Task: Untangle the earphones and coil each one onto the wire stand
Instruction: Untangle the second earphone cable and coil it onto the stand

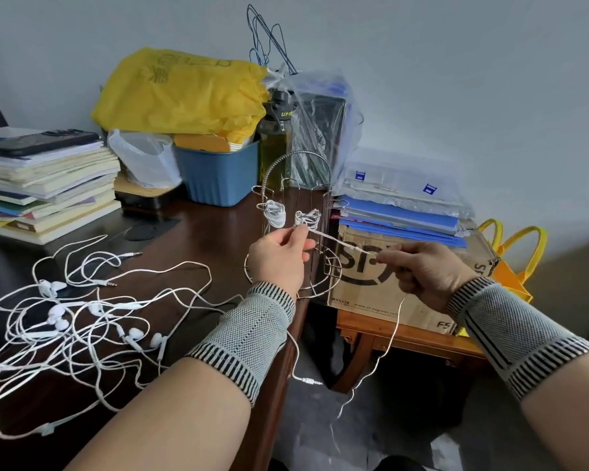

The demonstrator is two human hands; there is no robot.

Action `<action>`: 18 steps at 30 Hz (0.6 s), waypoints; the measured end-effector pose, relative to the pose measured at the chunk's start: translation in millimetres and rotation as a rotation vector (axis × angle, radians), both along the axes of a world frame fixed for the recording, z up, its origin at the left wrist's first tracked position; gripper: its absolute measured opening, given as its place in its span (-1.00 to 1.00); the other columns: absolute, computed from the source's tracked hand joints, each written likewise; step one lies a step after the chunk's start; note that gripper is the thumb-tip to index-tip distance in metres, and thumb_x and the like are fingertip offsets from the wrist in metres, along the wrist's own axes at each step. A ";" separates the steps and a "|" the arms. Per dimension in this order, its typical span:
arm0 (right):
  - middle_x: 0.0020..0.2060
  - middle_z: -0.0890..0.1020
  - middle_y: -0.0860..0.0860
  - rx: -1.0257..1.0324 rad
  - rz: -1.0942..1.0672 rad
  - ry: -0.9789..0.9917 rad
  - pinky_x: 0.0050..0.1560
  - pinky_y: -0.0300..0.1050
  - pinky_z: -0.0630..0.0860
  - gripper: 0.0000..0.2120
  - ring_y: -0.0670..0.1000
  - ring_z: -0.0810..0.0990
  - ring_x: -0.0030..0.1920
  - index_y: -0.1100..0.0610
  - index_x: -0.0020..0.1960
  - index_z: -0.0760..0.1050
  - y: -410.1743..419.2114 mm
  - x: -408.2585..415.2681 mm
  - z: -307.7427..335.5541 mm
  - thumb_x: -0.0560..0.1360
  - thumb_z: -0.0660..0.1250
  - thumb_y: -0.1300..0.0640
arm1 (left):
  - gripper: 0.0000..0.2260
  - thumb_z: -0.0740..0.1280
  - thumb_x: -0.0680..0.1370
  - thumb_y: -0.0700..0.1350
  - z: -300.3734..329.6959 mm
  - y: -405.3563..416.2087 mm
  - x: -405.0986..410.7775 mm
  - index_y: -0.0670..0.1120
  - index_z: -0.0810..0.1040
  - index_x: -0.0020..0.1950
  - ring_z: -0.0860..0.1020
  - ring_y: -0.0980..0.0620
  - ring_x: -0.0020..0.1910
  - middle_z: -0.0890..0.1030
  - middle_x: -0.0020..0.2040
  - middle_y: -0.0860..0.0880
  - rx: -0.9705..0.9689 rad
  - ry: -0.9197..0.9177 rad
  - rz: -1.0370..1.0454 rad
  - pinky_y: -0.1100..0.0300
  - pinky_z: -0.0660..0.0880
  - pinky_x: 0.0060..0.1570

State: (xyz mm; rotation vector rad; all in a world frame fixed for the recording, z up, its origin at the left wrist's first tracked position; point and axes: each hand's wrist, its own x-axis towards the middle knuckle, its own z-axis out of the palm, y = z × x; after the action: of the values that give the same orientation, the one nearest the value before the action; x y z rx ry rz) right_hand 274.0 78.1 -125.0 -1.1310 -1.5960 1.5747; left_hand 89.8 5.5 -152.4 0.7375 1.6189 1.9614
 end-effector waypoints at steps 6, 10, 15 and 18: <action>-0.37 0.59 0.14 0.577 -0.156 -0.437 -0.36 -0.08 0.50 -0.80 -0.01 0.44 -0.41 0.23 -0.19 0.61 -7.4 -29.7 44.3 0.45 0.44 0.08 | -0.87 0.39 0.55 -0.04 -0.6 -0.8 0.8 0.07 0.61 -0.21 0.48 0.28 -0.51 0.68 -0.33 0.07 0.002 0.008 0.002 0.25 0.41 -0.38; -0.33 0.60 0.07 0.919 -0.167 -0.647 -0.29 -0.17 0.42 -0.79 0.03 0.53 -0.29 0.11 -0.28 0.52 -15.1 -65.8 69.0 0.49 0.38 0.05 | -0.86 0.39 0.55 -0.04 -0.9 0.0 1.1 0.04 0.63 -0.21 0.48 0.27 -0.51 0.68 -0.34 0.06 -0.007 0.013 -0.002 0.26 0.41 -0.38; -0.28 0.58 0.07 1.012 -0.138 -0.824 -0.27 -0.20 0.39 -0.86 0.07 0.55 -0.21 0.15 -0.16 0.58 -10.5 -112.1 77.2 0.47 0.36 0.07 | -0.88 0.40 0.55 -0.03 0.6 -1.1 0.7 -0.06 0.64 -0.10 0.49 0.26 -0.51 0.69 -0.30 0.02 -0.005 -0.062 -0.034 0.32 0.42 -0.40; -0.23 0.61 0.09 0.986 -0.082 -0.881 -0.22 -0.13 0.51 -0.85 0.08 0.58 -0.18 0.19 -0.06 0.59 -9.7 -132.3 76.0 0.47 0.35 0.12 | -0.88 0.40 0.54 -0.04 0.4 -1.7 1.0 -0.04 0.62 -0.17 0.49 0.27 -0.52 0.69 -0.31 0.04 -0.007 -0.040 -0.020 0.33 0.41 -0.42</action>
State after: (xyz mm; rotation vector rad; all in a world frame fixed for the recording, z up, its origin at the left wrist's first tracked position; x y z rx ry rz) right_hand 141.8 68.4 -49.1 -1.2820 -2.3835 0.0182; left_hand 90.8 3.8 -152.1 0.7046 1.5878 1.9435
